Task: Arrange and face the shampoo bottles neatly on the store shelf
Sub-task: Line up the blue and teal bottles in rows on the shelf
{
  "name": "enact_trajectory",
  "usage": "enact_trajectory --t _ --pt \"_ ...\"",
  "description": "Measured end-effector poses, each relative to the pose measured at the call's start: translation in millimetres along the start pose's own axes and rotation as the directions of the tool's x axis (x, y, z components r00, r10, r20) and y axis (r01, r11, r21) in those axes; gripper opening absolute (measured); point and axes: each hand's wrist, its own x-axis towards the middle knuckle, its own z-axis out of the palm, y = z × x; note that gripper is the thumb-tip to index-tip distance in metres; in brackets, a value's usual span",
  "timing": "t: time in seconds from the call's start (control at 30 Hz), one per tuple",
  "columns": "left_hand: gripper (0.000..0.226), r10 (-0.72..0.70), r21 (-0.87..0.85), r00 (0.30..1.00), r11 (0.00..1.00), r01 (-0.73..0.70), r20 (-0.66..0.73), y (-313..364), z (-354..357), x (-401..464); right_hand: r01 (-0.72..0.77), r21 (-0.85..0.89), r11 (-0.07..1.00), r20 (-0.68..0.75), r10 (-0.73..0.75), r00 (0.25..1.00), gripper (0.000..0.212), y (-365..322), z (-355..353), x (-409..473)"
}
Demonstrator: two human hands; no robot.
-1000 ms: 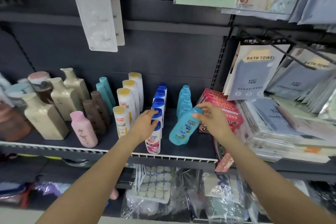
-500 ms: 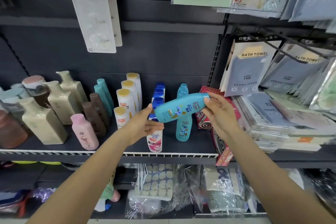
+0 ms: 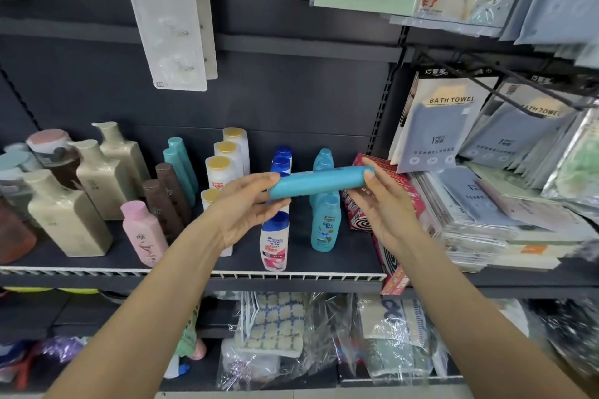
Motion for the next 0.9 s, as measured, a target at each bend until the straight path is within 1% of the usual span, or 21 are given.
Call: enact_trajectory --t 0.1,0.2,0.3,0.43,0.53,0.63,0.7,0.77,0.9 --pt "0.031 0.102 0.087 0.994 0.991 -0.104 0.032 0.3 -2.7 -5.4 -0.029 0.025 0.999 0.0 0.029 1.0 0.032 -1.5 0.4 -0.2" --pt "0.041 0.181 0.194 0.979 0.961 -0.196 0.092 1.4 -7.5 -11.1 -0.085 0.026 0.996 0.069 0.083 0.994 0.027 -6.4 -5.7 -1.9" --pt "0.046 0.259 0.298 0.956 0.91 -0.288 0.136 4.2 -7.3 -16.3 -0.116 0.027 0.993 0.118 0.112 0.987 0.039 -10.3 -12.1 -3.4" --pt "0.049 0.327 0.277 0.931 0.891 -0.36 0.16 2.3 -3.3 -18.5 -0.103 0.075 0.992 0.146 0.091 0.985 0.043 -12.5 -14.2 -2.4" --pt "0.05 0.3 0.185 0.94 0.927 -0.327 0.162 -0.8 -4.0 -16.9 -0.091 0.068 0.993 0.165 0.079 0.983 0.044 -14.5 -12.2 -2.3" --pt "0.049 0.218 0.092 0.965 0.968 -0.233 0.146 -1.9 -5.9 -14.7 -0.089 0.054 0.995 0.147 0.08 0.986 0.043 -15.0 -11.6 -2.9" --pt "0.044 0.156 0.047 0.979 0.985 -0.163 0.127 -2.9 -7.1 -13.5 -0.073 0.048 0.996 0.131 0.066 0.989 0.045 -15.2 -9.7 -3.7" --pt "0.04 0.092 0.03 0.989 0.995 -0.096 0.115 -5.1 -7.6 -11.5 -0.054 0.041 0.998 0.126 0.048 0.991 0.045 -14.2 -8.1 -4.0" --pt "0.041 0.007 0.014 0.995 1.0 -0.009 0.1 -11.4 -7.6 -6.8 -0.036 0.012 0.999 0.117 0.034 0.993 0.04 -10.3 -7.5 -3.2"
